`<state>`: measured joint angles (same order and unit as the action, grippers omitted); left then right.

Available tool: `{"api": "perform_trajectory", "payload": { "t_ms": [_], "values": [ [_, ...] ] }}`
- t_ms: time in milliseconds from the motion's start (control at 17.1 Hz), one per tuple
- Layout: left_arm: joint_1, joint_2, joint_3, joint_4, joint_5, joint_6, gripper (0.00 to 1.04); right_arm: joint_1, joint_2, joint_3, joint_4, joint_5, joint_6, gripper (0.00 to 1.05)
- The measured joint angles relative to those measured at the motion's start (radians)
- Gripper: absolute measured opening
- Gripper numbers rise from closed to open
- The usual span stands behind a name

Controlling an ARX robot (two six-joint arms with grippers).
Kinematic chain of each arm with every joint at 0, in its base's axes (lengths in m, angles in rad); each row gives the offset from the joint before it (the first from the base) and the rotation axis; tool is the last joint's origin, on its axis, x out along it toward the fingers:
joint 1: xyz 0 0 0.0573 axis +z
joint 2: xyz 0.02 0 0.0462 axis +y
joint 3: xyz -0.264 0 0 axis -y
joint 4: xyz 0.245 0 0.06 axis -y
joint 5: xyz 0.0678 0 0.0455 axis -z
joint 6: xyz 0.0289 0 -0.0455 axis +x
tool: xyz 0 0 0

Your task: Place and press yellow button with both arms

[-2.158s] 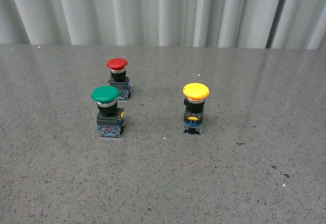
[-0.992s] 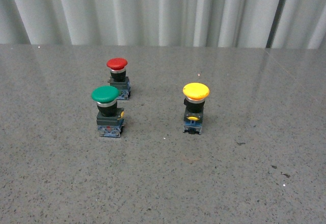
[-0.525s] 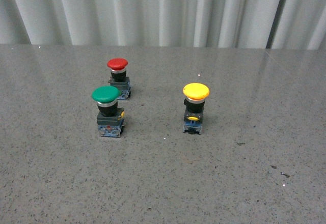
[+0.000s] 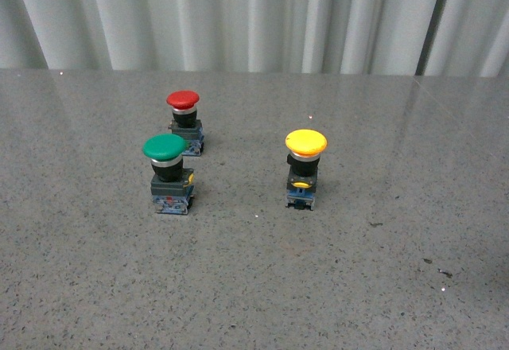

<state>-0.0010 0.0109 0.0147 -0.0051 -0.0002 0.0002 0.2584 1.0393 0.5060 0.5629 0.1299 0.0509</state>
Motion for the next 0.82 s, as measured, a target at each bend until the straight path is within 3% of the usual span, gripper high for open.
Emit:
{"api": "perform_trajectory", "payload": {
  "t_ms": [292, 350, 467, 817],
  "values": [
    [0.0, 0.0, 0.0, 0.0, 0.0, 0.0, 0.98, 0.022, 0.156, 0.086, 0.011, 0.0, -0.001, 0.98],
    [0.0, 0.0, 0.0, 0.0, 0.0, 0.0, 0.98, 0.089, 0.473, 0.306, -0.01, 0.001, -0.03, 0.98],
    [0.0, 0.0, 0.0, 0.0, 0.0, 0.0, 0.98, 0.128, 0.569, 0.357, -0.048, 0.001, -0.041, 0.97],
    [0.0, 0.0, 0.0, 0.0, 0.0, 0.0, 0.98, 0.219, 0.623, 0.365, -0.084, 0.001, -0.042, 0.33]
  ]
}}
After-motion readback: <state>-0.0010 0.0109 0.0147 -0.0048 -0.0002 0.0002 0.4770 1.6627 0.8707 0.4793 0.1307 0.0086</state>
